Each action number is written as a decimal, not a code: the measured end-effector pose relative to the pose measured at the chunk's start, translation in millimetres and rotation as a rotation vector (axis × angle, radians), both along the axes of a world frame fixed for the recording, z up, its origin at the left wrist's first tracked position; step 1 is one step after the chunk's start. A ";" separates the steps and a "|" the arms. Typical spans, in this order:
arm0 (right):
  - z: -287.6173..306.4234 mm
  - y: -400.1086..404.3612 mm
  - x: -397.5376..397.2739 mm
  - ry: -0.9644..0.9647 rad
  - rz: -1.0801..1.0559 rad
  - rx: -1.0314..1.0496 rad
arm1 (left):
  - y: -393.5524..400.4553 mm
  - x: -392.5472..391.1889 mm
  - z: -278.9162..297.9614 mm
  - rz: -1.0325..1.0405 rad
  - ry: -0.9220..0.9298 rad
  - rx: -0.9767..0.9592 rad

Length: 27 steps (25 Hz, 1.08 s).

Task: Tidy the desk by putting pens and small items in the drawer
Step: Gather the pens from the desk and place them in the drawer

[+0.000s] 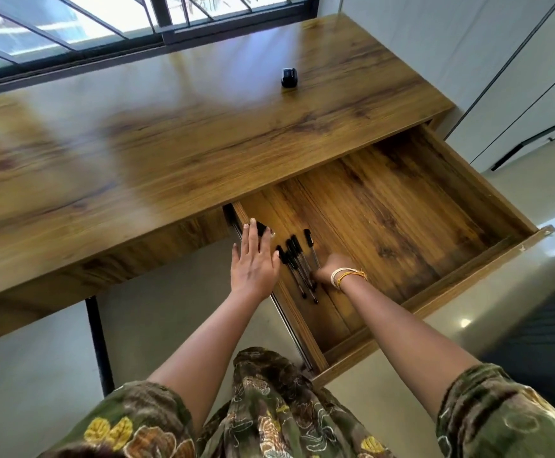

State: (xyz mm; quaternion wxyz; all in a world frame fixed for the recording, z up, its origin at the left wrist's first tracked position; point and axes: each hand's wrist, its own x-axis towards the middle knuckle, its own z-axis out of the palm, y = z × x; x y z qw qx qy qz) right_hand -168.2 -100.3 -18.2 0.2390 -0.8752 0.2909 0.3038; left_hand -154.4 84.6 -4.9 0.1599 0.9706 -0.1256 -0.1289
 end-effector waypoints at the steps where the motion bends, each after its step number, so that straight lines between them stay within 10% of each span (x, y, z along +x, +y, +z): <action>1: -2.7 -0.2 1.6 -0.067 -0.036 0.002 | -0.1 0.8 0.6 -0.003 0.004 0.013; 27: -7.9 16.1 -9.3 -0.142 0.023 -0.007 | -2.4 0.2 -5.2 0.003 0.013 0.059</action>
